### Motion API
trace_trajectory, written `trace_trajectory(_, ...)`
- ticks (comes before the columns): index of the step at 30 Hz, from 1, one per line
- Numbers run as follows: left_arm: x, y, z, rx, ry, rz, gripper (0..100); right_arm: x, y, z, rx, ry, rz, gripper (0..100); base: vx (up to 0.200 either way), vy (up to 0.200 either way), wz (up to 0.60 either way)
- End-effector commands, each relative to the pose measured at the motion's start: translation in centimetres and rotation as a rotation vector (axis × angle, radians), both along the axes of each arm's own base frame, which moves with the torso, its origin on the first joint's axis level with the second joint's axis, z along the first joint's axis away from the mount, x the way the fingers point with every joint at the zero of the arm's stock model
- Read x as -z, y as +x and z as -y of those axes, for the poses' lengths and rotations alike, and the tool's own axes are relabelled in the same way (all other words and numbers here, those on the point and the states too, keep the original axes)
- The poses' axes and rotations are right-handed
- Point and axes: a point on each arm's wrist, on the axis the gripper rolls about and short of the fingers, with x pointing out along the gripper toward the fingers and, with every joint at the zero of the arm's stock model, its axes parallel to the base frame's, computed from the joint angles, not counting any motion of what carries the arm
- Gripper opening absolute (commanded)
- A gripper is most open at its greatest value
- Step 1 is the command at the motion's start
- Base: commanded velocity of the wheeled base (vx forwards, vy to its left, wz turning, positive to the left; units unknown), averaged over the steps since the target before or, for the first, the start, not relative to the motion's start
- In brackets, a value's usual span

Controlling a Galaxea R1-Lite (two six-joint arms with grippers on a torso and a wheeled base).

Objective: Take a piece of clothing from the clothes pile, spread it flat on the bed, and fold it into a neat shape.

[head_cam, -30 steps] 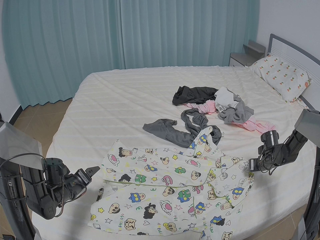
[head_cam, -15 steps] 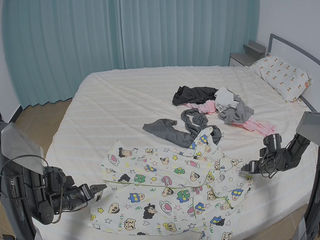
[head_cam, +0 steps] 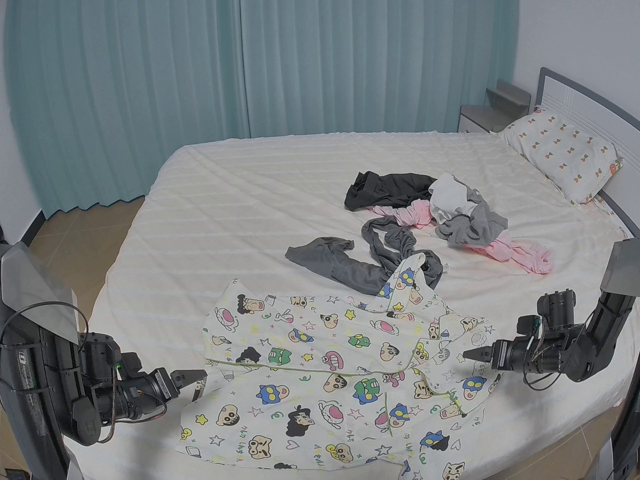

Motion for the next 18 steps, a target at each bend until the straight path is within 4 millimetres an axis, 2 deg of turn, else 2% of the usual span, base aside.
trace_trajectory(1,0.4,-0.5,0.1,0.008,0.003,-0.030,100,0.8,-1.9,-0.9,-0.059,0.016,-0.066,100,-0.200,0.000,0.00)
trace_trajectory(10,1.0,-0.5,0.1,0.011,0.013,-0.056,100,1.6,-3.9,-2.2,-0.173,-0.024,-0.121,100,-0.200,0.000,0.00)
trace_trajectory(14,1.4,-0.6,0.3,0.024,0.028,-0.063,100,2.3,-4.3,-2.8,-0.199,-0.034,-0.151,100,0.000,0.000,0.00)
trace_trajectory(15,1.7,-0.6,0.5,0.038,0.045,-0.071,100,3.2,-4.3,-3.3,-0.211,-0.051,-0.177,100,0.000,0.000,0.00)
trace_trajectory(18,1.8,-0.6,0.6,0.032,0.055,-0.071,100,3.9,-4.2,-3.8,-0.210,-0.080,-0.182,100,0.000,0.000,0.00)
